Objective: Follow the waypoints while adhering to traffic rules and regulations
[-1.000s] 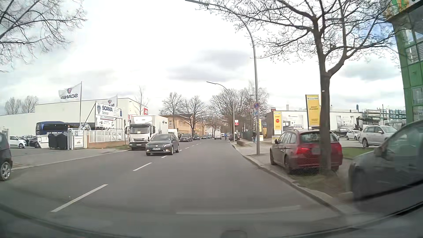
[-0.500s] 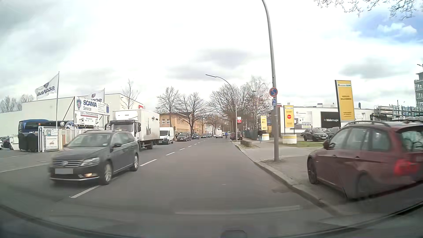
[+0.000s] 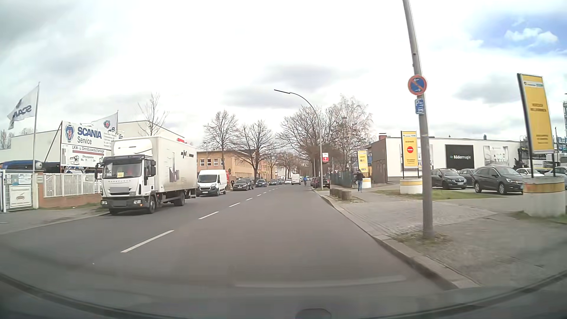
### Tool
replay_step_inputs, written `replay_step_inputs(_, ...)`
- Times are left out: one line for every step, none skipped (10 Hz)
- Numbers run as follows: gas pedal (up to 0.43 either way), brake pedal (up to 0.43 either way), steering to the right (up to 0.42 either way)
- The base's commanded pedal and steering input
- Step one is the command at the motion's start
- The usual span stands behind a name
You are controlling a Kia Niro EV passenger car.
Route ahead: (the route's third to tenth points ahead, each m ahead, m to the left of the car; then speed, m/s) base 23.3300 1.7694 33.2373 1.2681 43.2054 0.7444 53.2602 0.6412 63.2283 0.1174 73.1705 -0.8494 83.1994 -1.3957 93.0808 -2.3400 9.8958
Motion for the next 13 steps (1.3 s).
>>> replay_step_inputs(0.039,0.0,-0.002)
replay_step_inputs(0.047,0.0,-0.002)
replay_step_inputs(0.059,0.0,-0.001)
replay_step_inputs(0.059,0.0,-0.001)
replay_step_inputs(0.059,0.0,-0.001)
replay_step_inputs(0.059,0.0,-0.001)
replay_step_inputs(0.059,0.0,0.0)
replay_step_inputs(0.079,0.0,0.002)
replay_step_inputs(0.118,0.0,0.003)
replay_step_inputs(0.118,0.0,0.004)
replay_step_inputs(0.118,0.0,0.005)
replay_step_inputs(0.13,0.0,0.006)
replay_step_inputs(0.13,0.0,0.007)
